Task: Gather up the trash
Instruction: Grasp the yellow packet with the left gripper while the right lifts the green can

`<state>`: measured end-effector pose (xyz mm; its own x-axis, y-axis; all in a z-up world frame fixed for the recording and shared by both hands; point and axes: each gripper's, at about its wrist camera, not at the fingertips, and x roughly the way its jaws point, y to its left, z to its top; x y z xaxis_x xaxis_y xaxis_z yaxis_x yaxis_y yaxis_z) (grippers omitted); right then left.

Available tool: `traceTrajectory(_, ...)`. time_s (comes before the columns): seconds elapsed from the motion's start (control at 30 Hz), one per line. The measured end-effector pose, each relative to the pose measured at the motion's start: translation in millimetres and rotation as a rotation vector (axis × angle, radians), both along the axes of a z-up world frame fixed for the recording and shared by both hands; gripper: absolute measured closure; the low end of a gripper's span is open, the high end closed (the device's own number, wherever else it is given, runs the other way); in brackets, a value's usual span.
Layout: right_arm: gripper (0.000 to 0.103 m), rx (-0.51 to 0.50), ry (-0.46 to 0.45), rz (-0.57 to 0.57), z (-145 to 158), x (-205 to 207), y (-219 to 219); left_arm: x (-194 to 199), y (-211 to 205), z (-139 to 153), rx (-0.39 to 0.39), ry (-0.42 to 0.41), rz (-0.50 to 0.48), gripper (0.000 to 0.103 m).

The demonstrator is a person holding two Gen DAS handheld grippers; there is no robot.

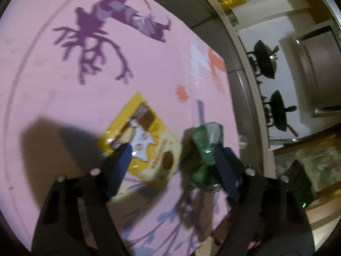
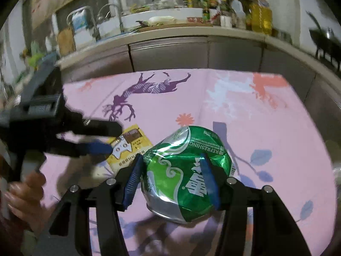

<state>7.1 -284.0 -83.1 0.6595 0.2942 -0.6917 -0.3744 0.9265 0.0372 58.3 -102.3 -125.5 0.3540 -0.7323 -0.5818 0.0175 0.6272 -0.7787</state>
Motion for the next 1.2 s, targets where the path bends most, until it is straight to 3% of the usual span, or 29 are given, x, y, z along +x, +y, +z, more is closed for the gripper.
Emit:
traceTrajectory(0.13, 0.051, -0.019, -0.027, -0.005, -2.3, -2.8, -1.9, -0.1, -10.0, 6.5, -0.051, -0.028, -0.039, 0.040)
traceTrajectory(0.3, 0.051, 0.076, 0.006, -0.049, 0.9, -6.1, -26.1, -6.9, 0.4, 15.2, 0.084, -0.069, 0.001, 0.040)
traceTrajectory(0.43, 0.051, 0.300, 0.022, 0.005, 23.8, -30.3, -43.9, -5.2, 29.5, 21.5, 0.223, -0.105, 0.067, 0.038)
traceTrajectory(0.53, 0.051, 0.475, 0.198, 0.120, 11.3, -36.7, -33.5, 3.8, 36.7, 18.6, 0.271, -0.109, 0.047, 0.037)
traceTrajectory(0.57, 0.051, 0.488, 0.243, 0.135, 3.4, -36.4, -27.8, 7.3, 35.8, 17.0, 0.281, -0.112, 0.027, 0.037)
traceTrajectory(0.67, 0.052, 0.489, 0.341, 0.081, -27.8, -25.0, -16.3, 12.2, 31.8, 10.3, 0.282, -0.106, -0.015, 0.037)
traceTrajectory(0.77, 0.052, 0.542, 0.382, -0.008, -45.9, -10.5, -17.1, 10.5, 30.6, 4.4, 0.274, -0.108, -0.026, 0.037)
traceTrajectory(0.93, 0.053, 0.560, 0.331, -0.065, -47.9, 8.9, -6.4, 2.4, 39.4, 0.2, 0.205, -0.096, -0.011, 0.037)
traceTrajectory(0.97, 0.056, 0.583, 0.325, -0.073, -49.8, 14.9, -4.7, 0.7, 42.0, -0.7, 0.190, -0.092, -0.005, 0.037)
traceTrajectory(1.03, 0.080, 0.600, 0.345, -0.087, -53.8, 27.2, -2.5, -4.5, 50.2, -3.9, 0.143, -0.079, 0.017, 0.037)
traceTrajectory(1.1, 0.092, 0.651, 0.399, -0.095, -64.7, 34.0, 1.0, -9.6, 54.8, -5.5, 0.118, -0.070, 0.034, 0.037)
traceTrajectory(1.2, 0.100, 0.765, 0.456, -0.113, -74.5, 34.6, -1.7, -18.9, 58.4, -6.2, 0.102, -0.062, 0.042, 0.037)
